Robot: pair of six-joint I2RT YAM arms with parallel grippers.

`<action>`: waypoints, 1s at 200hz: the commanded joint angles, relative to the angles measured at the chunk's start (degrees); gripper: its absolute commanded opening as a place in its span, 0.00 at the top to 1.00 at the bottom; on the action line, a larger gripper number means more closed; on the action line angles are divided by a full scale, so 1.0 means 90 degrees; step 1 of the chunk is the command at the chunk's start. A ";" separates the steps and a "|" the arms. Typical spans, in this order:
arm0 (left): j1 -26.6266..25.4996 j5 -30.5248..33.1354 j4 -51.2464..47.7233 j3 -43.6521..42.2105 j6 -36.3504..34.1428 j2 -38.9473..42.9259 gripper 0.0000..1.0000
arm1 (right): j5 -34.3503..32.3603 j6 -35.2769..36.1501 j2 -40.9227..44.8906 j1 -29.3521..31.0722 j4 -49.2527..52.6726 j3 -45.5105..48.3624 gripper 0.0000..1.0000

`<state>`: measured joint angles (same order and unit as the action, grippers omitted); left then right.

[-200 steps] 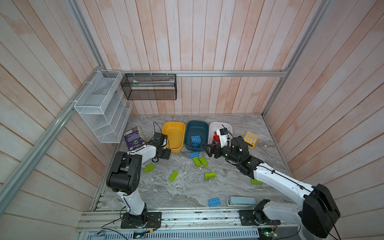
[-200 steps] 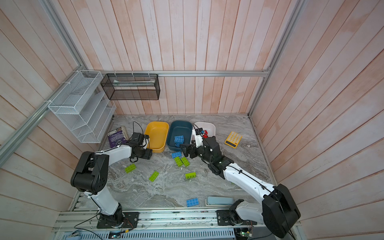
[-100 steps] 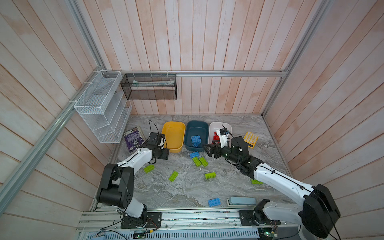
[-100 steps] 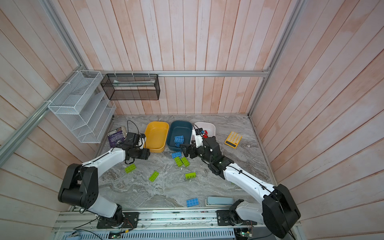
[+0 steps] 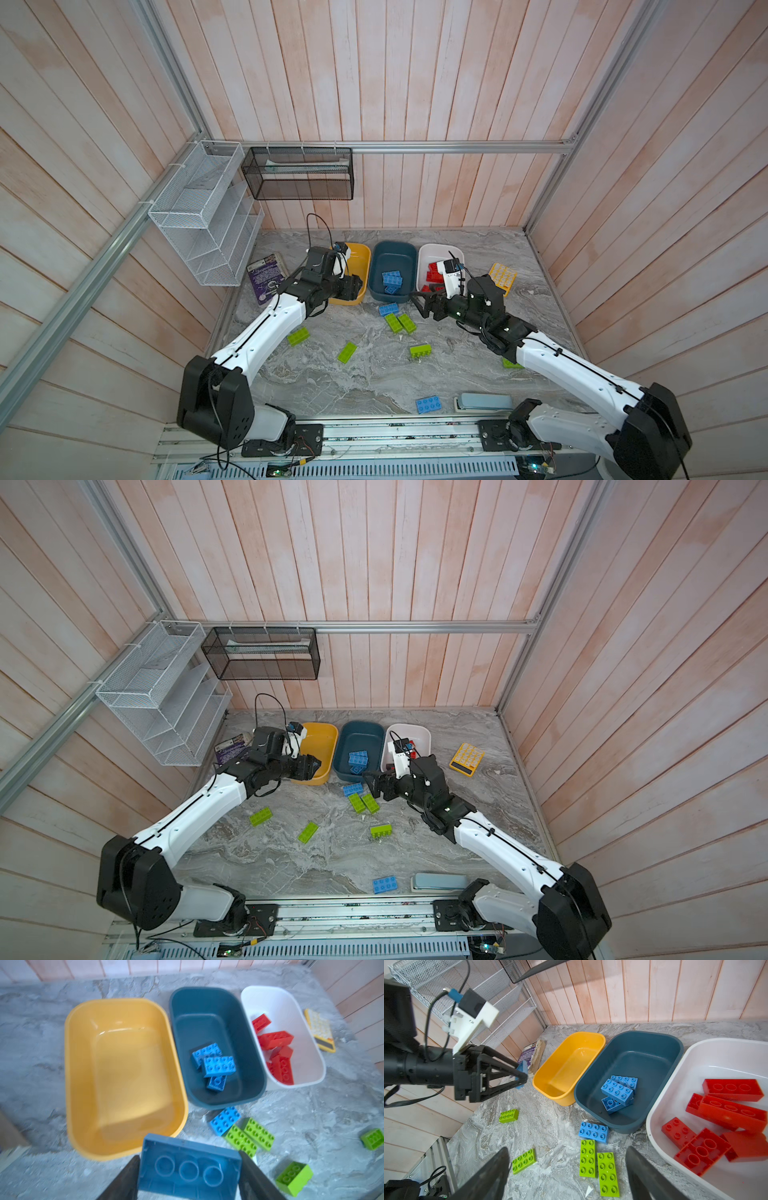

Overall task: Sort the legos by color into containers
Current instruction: 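Carry the flat blue brick to the teal bin while right gripper moves toward nearer bricks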

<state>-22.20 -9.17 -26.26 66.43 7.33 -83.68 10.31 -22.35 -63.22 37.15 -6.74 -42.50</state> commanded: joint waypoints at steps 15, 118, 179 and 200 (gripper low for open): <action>-0.0423 -0.0294 0.0376 0.1107 0.0181 -0.1271 0.40 | -0.0354 0.0137 0.0738 0.0048 0.1068 0.0279 0.12; -0.0659 -0.0405 0.0386 0.3165 0.0521 -0.3815 0.39 | -0.0707 -0.0036 0.1043 0.0264 0.2932 0.0487 0.08; -0.0654 -0.0507 0.0312 0.3322 0.0722 -0.3712 0.18 | -0.1113 -0.0173 0.0491 0.0733 0.3332 0.0349 0.07; -0.0644 -0.0335 0.0264 0.3242 0.0709 -0.3361 0.14 | -0.1187 -0.0255 0.0371 0.0881 0.3427 0.0366 0.07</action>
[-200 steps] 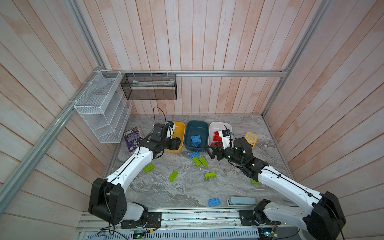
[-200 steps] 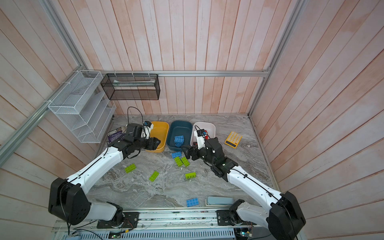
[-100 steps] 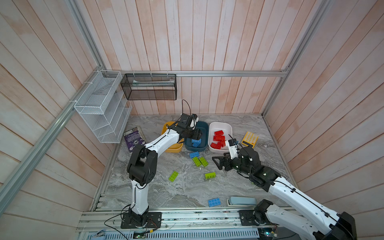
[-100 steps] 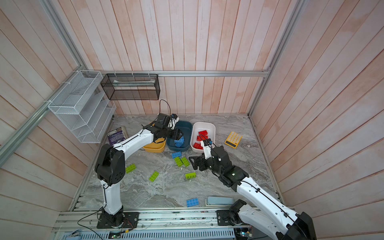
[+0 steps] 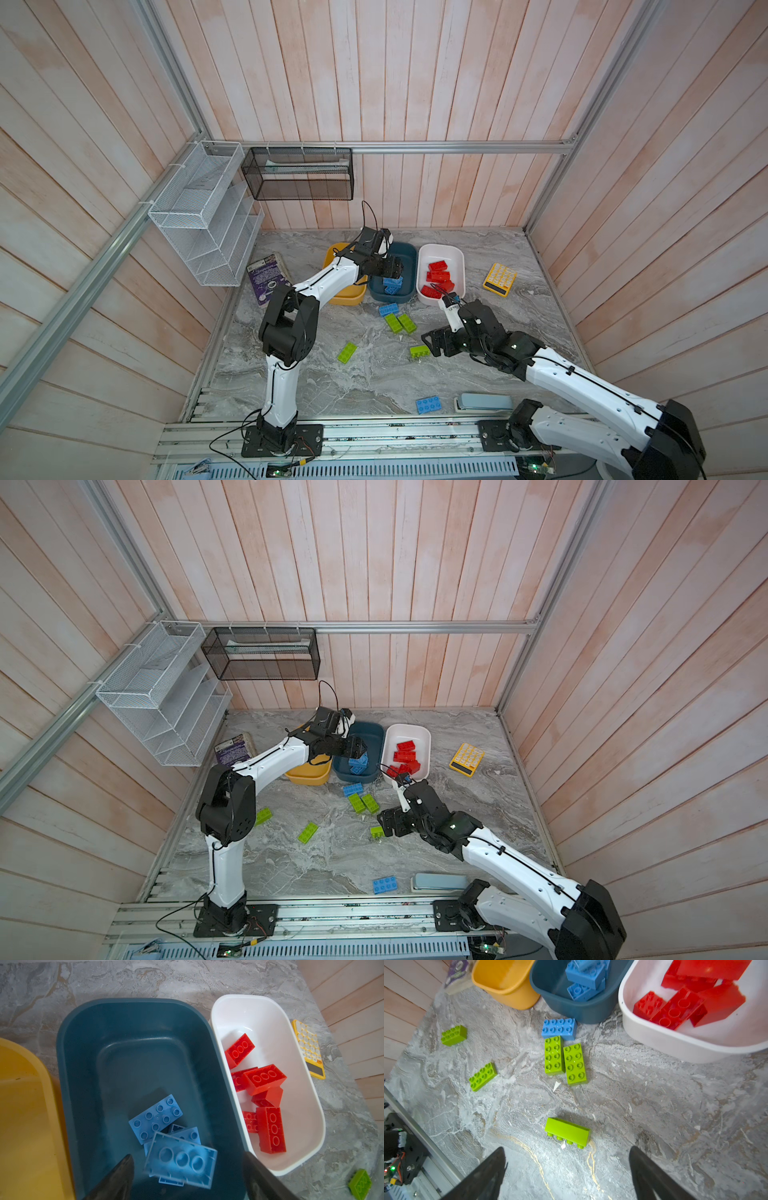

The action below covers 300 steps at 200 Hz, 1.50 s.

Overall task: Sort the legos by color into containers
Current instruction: 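Open the left gripper over the teal bin while right gripper grasps nearest blue brick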

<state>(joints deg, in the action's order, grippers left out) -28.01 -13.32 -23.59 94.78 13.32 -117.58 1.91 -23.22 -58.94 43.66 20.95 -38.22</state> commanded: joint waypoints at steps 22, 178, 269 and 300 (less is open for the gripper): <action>-0.0032 0.0288 0.0166 -0.0335 0.0127 0.1048 0.14 | -0.0271 -0.0320 -0.0129 0.0314 0.0401 -0.0034 0.07; -0.0218 0.1311 0.1676 -0.5555 0.1189 0.6840 0.13 | -0.1465 -0.3294 -0.1483 0.2989 0.0863 0.0347 0.08; -0.0210 0.1441 0.1593 -0.6159 0.1098 0.7368 0.12 | -0.1480 -0.4274 -0.2314 0.3983 0.1277 0.0096 0.13; -0.0218 0.1447 0.1723 -0.6254 0.1127 0.7478 0.12 | -0.1502 -0.4411 -0.2582 0.4162 0.1302 -0.0024 0.17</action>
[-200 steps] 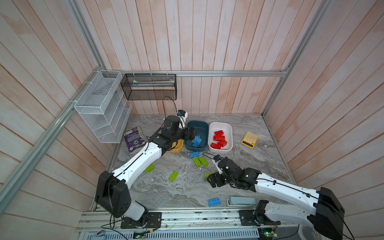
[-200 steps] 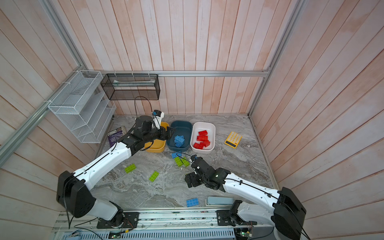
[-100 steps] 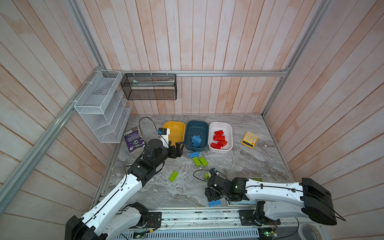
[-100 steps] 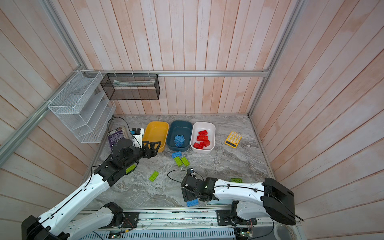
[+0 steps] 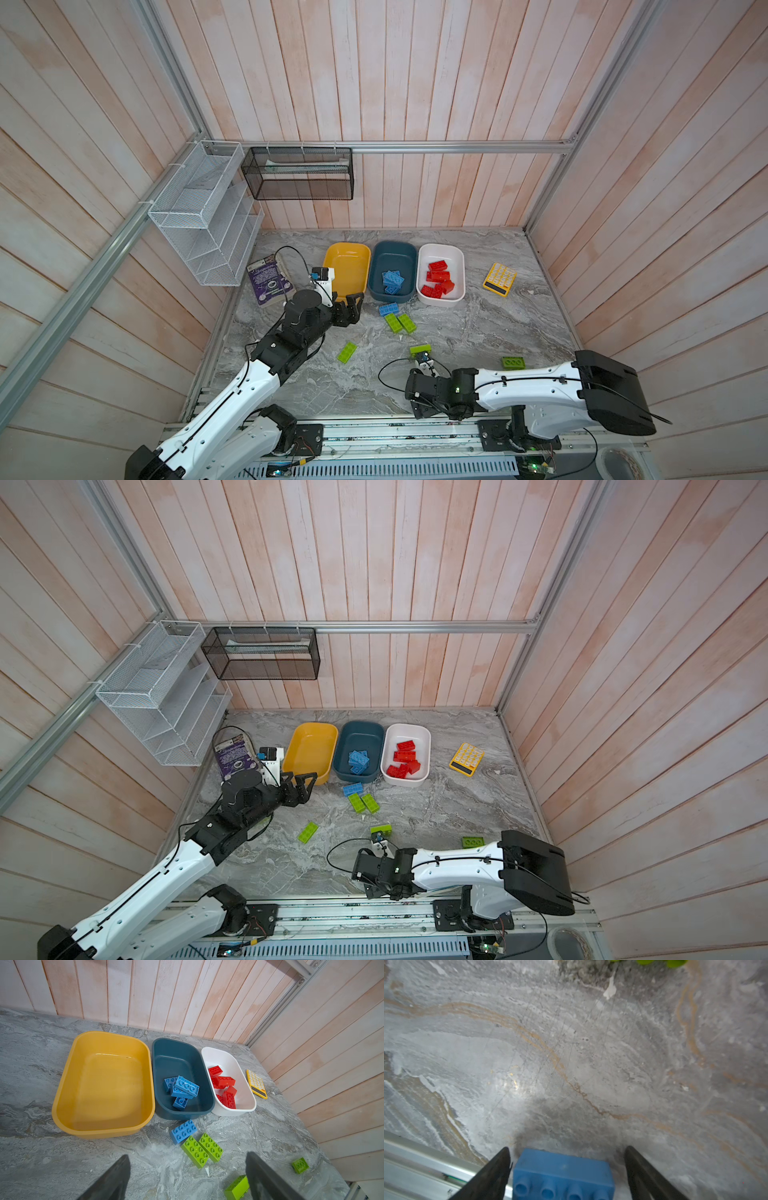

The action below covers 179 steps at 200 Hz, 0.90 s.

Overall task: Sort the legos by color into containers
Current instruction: 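Carry the blue brick with the right gripper and drop it in the teal bin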

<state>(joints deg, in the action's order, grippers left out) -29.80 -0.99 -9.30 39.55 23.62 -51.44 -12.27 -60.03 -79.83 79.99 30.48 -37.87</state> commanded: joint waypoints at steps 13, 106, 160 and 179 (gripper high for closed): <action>-0.0018 0.0081 0.0120 -0.0107 -0.0017 0.0121 0.12 | 0.0046 -0.0322 -0.0317 0.0126 0.0272 -0.0108 0.21; -0.0019 0.0057 -0.0012 -0.0146 0.0077 0.0179 0.12 | -0.0178 0.0175 -0.0088 -0.0142 0.0534 -0.0650 0.47; -0.0021 0.0267 -0.0736 -0.0369 0.0173 0.1029 0.12 | 0.0046 0.2154 0.0046 -0.1862 0.0481 -0.1921 0.52; -0.0019 0.0689 -0.1222 -0.0394 0.0387 0.1366 0.12 | 0.0166 0.2997 -0.0345 -0.2386 0.0485 -0.2701 0.51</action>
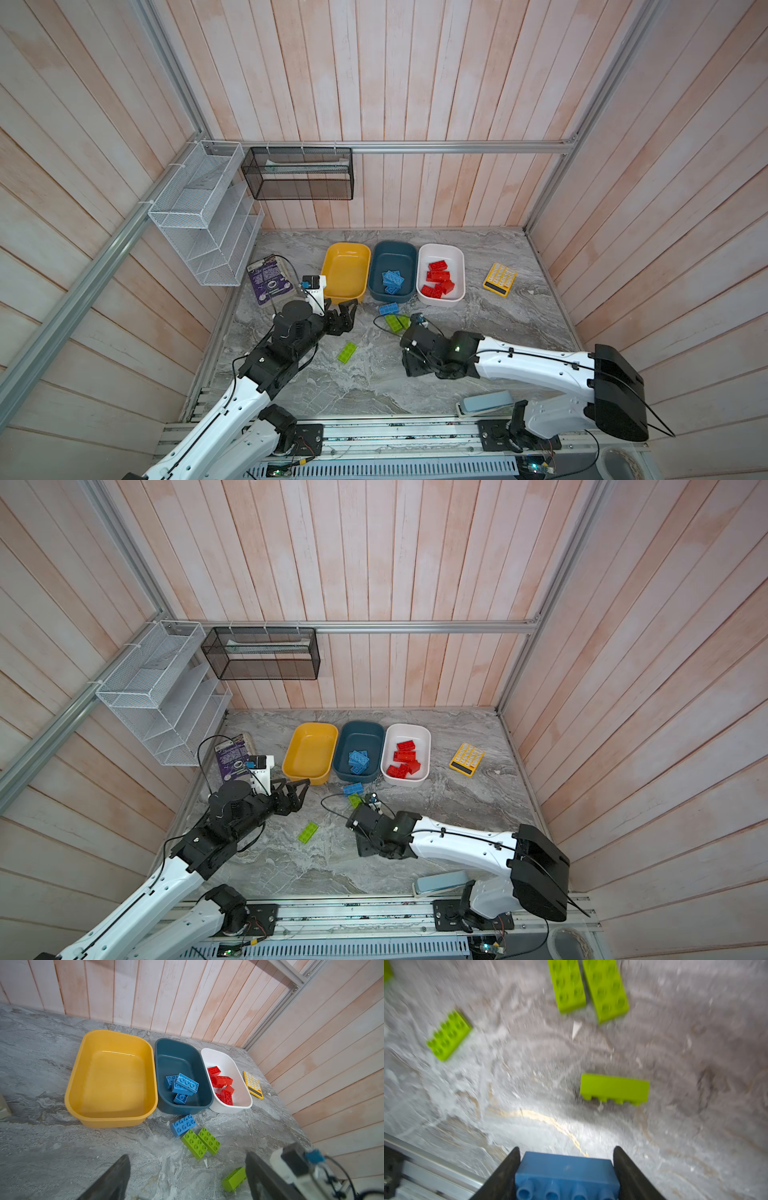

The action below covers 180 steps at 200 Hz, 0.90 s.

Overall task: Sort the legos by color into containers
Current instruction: 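Carry the blue brick with the right gripper and drop it in the teal bin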

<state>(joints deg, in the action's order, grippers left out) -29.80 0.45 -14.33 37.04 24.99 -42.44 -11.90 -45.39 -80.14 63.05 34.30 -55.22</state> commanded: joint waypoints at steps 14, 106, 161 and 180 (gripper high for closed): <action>-0.0017 0.0548 -0.0826 -0.0205 0.0454 0.0546 0.11 | 0.0246 0.1833 -0.0683 -0.0885 0.0051 -0.1384 0.51; -0.0038 0.0011 -0.1212 -0.0619 0.0935 0.0601 0.02 | 0.0995 0.2909 -0.3334 -0.2566 -0.0396 -0.4263 0.50; -0.0111 -0.0048 -0.1013 -0.0706 0.0983 0.0276 0.03 | 0.1128 0.2981 -0.4258 -0.2902 -0.0223 -0.5432 0.38; -0.0171 -0.0039 -0.0943 -0.0712 0.0997 0.0135 0.03 | 0.1195 0.3016 -0.4395 -0.2999 -0.0181 -0.5704 0.30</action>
<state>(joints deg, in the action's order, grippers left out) -30.70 0.58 -24.49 31.57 33.34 -40.16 -2.35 -19.35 -118.58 37.54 31.46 -102.72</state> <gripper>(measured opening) 0.968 0.666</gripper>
